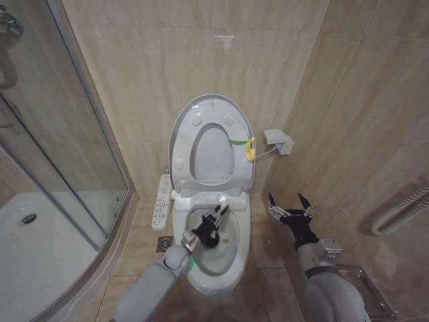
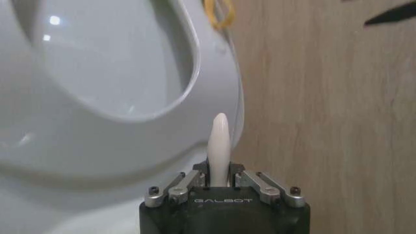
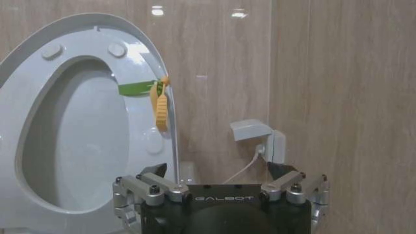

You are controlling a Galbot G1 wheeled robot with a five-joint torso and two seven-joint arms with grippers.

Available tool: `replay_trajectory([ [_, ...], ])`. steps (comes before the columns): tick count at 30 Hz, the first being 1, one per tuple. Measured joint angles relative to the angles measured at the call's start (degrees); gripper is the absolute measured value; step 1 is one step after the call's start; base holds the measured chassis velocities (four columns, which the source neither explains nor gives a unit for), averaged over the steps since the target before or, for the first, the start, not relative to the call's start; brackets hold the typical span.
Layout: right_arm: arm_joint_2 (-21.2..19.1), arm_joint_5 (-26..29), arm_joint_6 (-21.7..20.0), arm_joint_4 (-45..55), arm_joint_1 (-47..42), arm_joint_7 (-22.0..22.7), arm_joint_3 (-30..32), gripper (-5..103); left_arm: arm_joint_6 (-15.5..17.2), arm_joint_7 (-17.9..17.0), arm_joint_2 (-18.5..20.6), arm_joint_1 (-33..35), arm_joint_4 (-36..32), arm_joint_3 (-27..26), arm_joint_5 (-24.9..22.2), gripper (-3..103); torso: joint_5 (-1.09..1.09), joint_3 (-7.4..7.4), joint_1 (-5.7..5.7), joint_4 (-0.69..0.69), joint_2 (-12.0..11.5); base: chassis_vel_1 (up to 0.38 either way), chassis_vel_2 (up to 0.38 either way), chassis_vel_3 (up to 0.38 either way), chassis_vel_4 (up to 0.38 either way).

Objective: Open the toilet lid, clean the toilet bowl with a toilet brush, close the toilet lid, and flush.

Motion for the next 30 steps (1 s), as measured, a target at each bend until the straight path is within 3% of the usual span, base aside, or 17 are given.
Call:
replay_trajectory([
  [6,0.00,0.00,0.00,0.00,0.00,0.00,0.00,100,0.61,-0.19,-1.05,1.93,-4.67,3.28,0.26,20,-0.03,0.00,0.00,-0.03,0.00,0.000,0.000,0.000,0.000],
  [14,0.00,0.00,0.00,0.00,0.00,0.00,0.00,100,-1.47,0.83,-2.56,1.66,1.44,2.23,2.15,20,-0.02,0.00,0.00,-0.02,0.00,0.000,0.000,0.000,0.000],
  [21,0.00,0.00,0.00,0.00,0.00,0.00,0.00,100,-0.82,0.17,1.36,2.82,-2.13,-3.41,2.52,20,-0.02,0.00,0.00,-0.02,0.00,0.000,0.000,0.000,0.000],
  [30,0.00,0.00,0.00,0.00,0.00,0.00,0.00,100,-1.42,0.11,4.34,8.26,-6.30,-6.45,1.99,20,-0.02,0.00,0.00,-0.01,0.00,0.000,0.000,0.000,0.000],
])
